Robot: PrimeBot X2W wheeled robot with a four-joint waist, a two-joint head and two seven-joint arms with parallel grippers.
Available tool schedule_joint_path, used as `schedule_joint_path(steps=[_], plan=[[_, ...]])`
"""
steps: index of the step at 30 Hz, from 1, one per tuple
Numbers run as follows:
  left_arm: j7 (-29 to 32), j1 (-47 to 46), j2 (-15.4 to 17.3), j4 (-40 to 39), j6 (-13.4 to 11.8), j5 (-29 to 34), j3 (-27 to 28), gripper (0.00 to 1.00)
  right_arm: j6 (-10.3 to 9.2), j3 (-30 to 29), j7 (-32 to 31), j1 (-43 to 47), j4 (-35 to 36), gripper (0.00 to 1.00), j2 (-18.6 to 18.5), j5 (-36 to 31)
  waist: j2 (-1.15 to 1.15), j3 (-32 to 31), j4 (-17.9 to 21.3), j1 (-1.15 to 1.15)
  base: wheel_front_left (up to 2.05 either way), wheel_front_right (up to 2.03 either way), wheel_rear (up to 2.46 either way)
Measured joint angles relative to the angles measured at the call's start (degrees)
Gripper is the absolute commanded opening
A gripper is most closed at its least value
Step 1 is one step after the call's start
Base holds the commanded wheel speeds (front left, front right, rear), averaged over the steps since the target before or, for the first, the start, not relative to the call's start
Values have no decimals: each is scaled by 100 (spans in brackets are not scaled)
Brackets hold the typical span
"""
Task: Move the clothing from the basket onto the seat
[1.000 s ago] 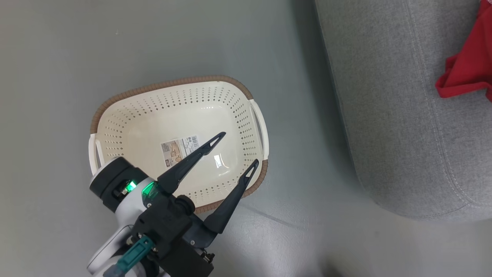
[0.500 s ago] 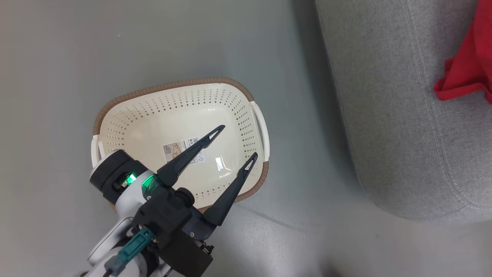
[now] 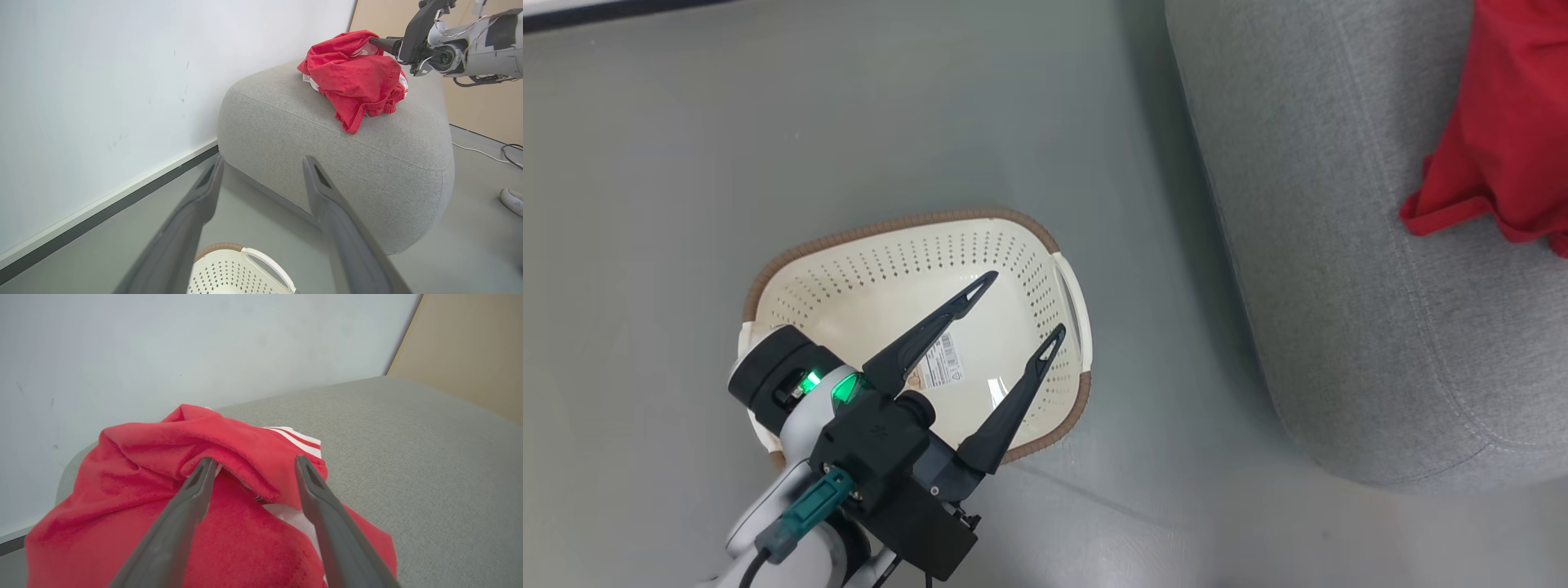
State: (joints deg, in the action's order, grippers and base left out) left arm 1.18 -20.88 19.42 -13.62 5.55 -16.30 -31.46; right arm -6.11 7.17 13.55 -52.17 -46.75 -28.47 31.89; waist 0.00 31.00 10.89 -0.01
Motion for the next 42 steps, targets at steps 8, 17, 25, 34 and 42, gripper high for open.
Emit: schedule_joint_path(steps=[8, 17, 25, 34, 42], plan=[[-166, 70, -157, 279, -126, -90, 85, 100, 57, 49, 66, 322, 170, 100, 127, -15, 0, -433, -6, 0, 0, 0, 0], [-293, 285, -220, 564, -393, -190, 342, 100, 68, 209, 74, 842, 703, 100, 390, -132, 0, -960, -77, 0, 0, 0, 0], [-391, 636, -248, 795, -736, -407, 717, 100, 108, 570, 100, 1273, 1441, 100, 695, -387, 1, -1422, -224, 0, 0, 0, 0], [-491, 928, -263, 988, -1009, -559, 1138, 100, 107, 958, 103, 1767, 2096, 100, 999, -625, 1, -1791, -402, 0, 0, 0, 0], [-611, 1115, -322, 1137, -1117, -732, 1567, 100, 100, 1170, 114, 2217, 2401, 100, 1139, -686, 1, -2096, -544, 0, 0, 0, 0]])
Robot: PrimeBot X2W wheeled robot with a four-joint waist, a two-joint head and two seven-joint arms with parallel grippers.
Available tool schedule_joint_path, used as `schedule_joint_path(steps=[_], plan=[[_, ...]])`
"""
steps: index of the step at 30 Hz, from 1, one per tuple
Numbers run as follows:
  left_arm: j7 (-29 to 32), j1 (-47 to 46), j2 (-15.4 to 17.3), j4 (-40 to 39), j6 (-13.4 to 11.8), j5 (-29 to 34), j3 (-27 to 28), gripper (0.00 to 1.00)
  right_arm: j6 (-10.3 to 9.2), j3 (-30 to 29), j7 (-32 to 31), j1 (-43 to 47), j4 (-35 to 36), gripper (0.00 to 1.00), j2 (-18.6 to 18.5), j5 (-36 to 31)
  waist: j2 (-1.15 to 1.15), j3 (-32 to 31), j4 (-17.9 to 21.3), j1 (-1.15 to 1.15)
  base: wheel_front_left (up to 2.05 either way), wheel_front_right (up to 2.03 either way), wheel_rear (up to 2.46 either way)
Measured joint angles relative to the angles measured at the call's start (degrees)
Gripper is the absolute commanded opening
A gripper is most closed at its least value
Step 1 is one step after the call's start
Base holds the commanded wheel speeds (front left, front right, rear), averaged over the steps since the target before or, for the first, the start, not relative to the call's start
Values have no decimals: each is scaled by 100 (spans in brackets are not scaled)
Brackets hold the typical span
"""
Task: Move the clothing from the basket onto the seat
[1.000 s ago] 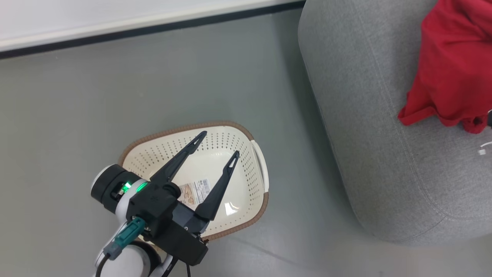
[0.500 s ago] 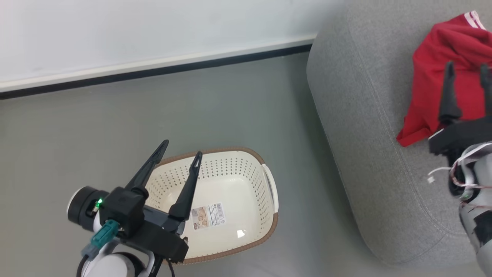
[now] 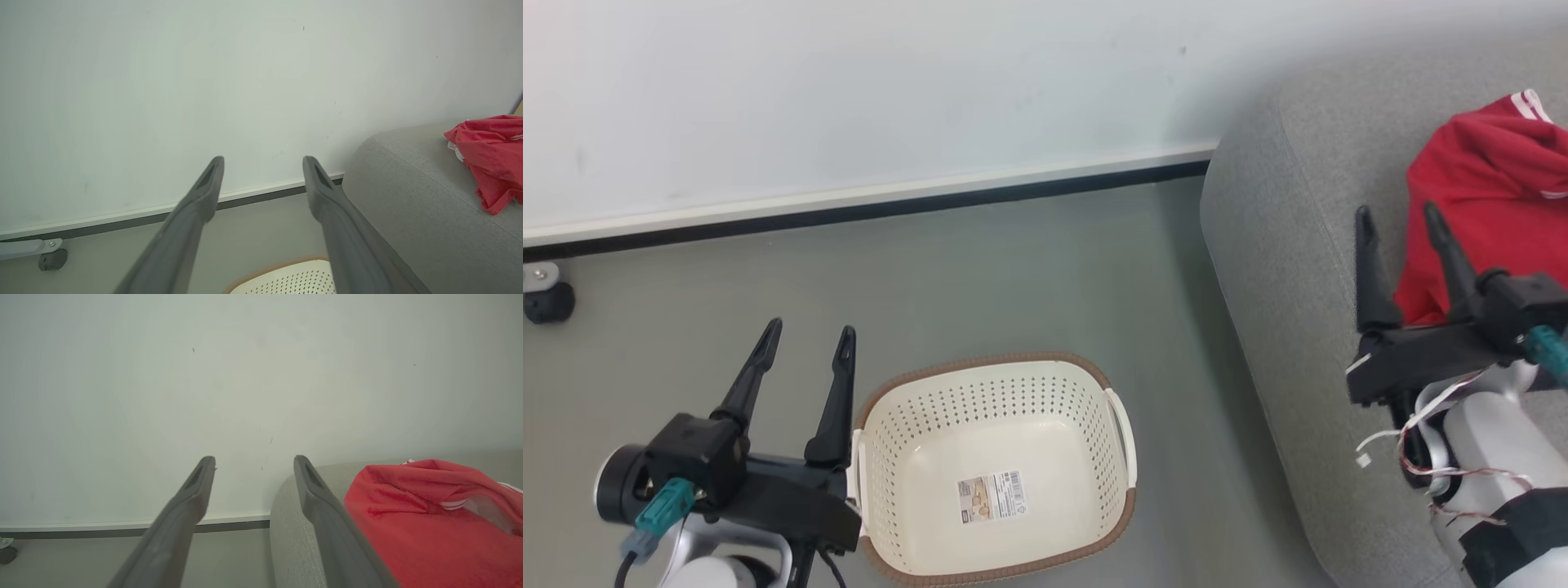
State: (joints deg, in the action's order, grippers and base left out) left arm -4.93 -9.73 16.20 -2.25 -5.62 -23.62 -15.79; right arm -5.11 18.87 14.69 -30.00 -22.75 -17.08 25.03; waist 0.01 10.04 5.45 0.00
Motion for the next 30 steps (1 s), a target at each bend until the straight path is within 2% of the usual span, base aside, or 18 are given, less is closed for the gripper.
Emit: schedule_joint_path(steps=[18, 30], plan=[[-21, 619, 4, 204, -101, -11, 449, 100, -104, 235, -105, 913, 291, 100, 64, -245, 0, -552, -261, 0, 0, 0, 0], [-23, 907, -33, 196, -144, -10, 687, 100, -153, 288, -211, 1366, 460, 100, 158, -349, 0, -690, -352, 1, 0, 0, 0]])
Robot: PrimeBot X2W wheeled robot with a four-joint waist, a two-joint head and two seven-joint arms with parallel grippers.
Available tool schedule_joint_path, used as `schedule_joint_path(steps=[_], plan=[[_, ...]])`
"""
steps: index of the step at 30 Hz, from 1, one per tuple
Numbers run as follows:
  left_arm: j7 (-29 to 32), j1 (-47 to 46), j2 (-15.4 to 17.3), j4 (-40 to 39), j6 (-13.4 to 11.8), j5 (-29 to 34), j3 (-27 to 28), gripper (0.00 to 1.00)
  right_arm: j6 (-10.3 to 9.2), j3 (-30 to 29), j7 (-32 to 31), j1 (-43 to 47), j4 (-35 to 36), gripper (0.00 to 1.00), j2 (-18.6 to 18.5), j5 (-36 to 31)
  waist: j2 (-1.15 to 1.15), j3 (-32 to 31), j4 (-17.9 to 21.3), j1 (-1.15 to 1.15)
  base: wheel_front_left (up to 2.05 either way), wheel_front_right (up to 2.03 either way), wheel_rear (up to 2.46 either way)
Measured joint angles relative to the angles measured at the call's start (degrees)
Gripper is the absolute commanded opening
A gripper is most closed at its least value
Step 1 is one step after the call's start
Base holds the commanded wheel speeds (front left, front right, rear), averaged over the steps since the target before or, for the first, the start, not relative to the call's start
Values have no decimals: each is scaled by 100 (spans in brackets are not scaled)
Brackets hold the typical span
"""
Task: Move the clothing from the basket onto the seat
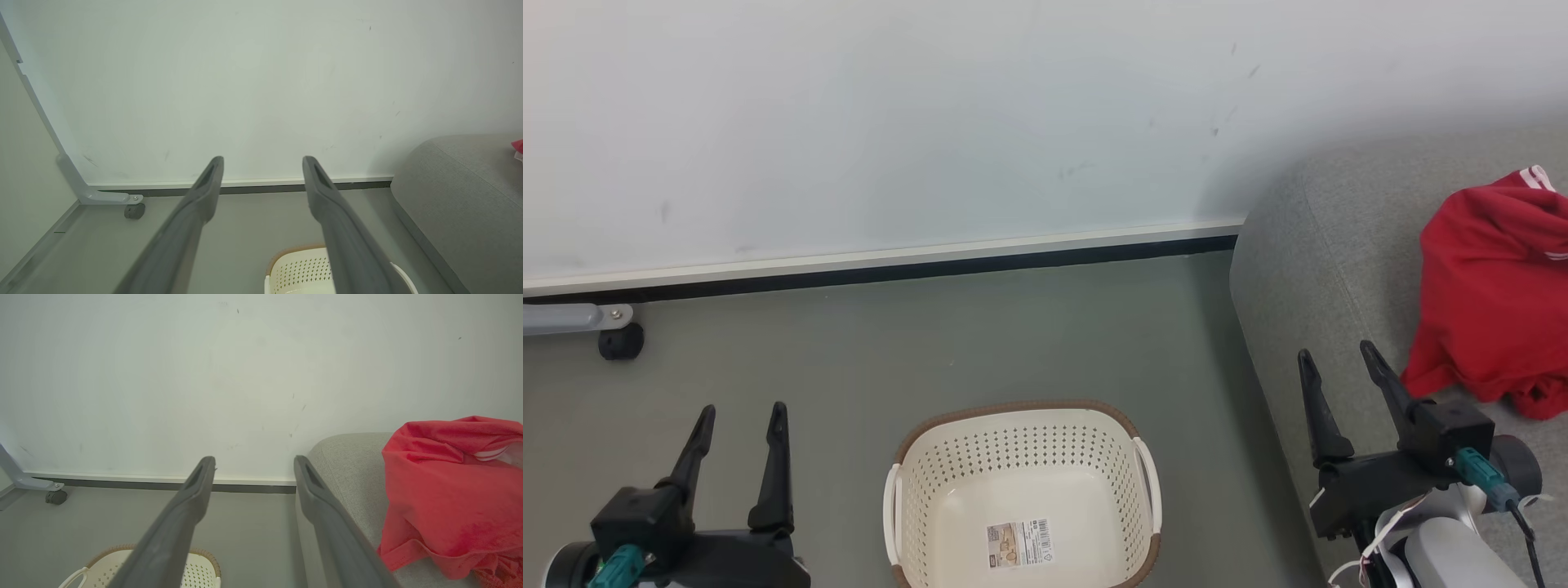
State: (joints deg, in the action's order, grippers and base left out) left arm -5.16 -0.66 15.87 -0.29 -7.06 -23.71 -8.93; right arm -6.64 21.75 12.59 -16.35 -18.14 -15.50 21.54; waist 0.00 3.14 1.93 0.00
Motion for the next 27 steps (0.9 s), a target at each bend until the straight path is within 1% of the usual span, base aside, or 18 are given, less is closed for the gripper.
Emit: schedule_joint_path(steps=[5, 11, 27], plan=[[-7, 92, -59, -1, 0, 0, 99, 100, -41, -19, -49, 78, 93, 100, 2, -42, 0, -10, -3, 0, 0, 0, 0], [-7, 143, -145, 4, -1, 5, 133, 100, -42, -107, -99, 177, 168, 100, -2, -77, -1, -28, -10, 0, 0, 0, 0], [10, 214, -203, -1, -7, 92, 157, 100, -49, -267, -249, 286, 402, 100, 1, -151, 0, -29, -30, 0, 0, 0, 0]])
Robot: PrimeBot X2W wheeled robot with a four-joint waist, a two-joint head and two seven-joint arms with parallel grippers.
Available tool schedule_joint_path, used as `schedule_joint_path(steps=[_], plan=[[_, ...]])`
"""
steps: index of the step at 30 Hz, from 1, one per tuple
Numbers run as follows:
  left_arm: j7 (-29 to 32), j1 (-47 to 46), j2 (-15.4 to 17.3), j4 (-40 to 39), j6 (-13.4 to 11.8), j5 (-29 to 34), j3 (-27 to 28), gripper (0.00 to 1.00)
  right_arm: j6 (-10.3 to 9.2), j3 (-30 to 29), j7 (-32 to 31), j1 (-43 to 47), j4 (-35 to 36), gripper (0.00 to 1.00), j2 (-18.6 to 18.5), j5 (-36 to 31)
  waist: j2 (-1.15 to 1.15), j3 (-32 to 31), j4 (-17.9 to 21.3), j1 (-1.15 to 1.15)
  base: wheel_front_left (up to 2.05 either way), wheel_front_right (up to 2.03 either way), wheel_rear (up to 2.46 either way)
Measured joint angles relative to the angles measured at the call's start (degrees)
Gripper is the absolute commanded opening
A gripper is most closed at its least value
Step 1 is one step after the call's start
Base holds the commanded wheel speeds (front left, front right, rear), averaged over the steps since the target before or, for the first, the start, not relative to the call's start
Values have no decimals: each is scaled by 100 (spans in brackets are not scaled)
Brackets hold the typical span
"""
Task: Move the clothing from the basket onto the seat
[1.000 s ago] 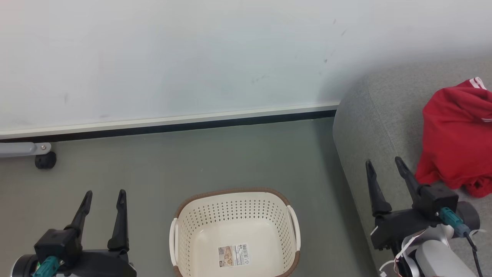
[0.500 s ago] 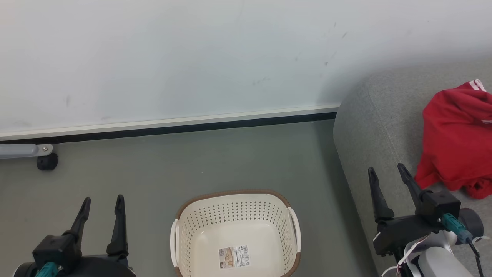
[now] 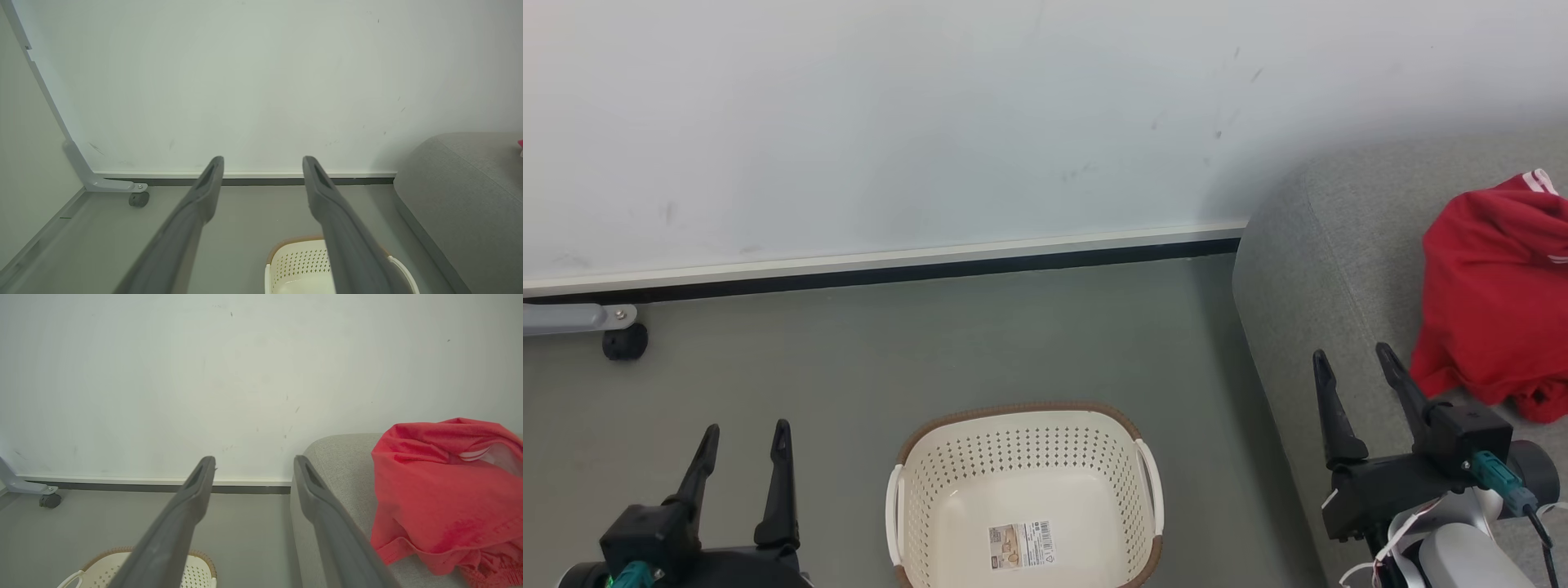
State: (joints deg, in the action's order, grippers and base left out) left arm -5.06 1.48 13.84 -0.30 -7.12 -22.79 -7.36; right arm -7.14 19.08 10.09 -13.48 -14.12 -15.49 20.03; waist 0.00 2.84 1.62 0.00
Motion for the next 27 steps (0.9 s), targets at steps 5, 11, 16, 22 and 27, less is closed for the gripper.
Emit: schedule_joint_path(steps=[5, 11, 16, 22, 27], plan=[[26, 3, -38, -1, 0, 92, 8, 100, 0, -44, -52, 8, 64, 100, 1, -57, 0, 5, -1, 0, 0, 0, 0], [42, 3, -55, 0, 0, 127, 42, 100, 0, -87, -103, 19, 103, 100, 4, -91, 0, 13, -6, 0, 0, 0, 0], [43, 42, -145, 158, 5, 126, 21, 0, 1, -79, -146, 111, -11, 0, 69, -91, 0, 13, -11, 0, 0, 0, 0], [93, 123, -240, 319, 57, 34, 22, 0, 45, -152, -196, 305, -135, 0, 177, 20, 0, 8, -14, 0, 0, 0, 0], [152, 120, -283, 379, 112, -322, 112, 0, 111, -290, -255, 306, -152, 0, 222, 366, 0, -13, -24, 0, 0, 0, 0]])
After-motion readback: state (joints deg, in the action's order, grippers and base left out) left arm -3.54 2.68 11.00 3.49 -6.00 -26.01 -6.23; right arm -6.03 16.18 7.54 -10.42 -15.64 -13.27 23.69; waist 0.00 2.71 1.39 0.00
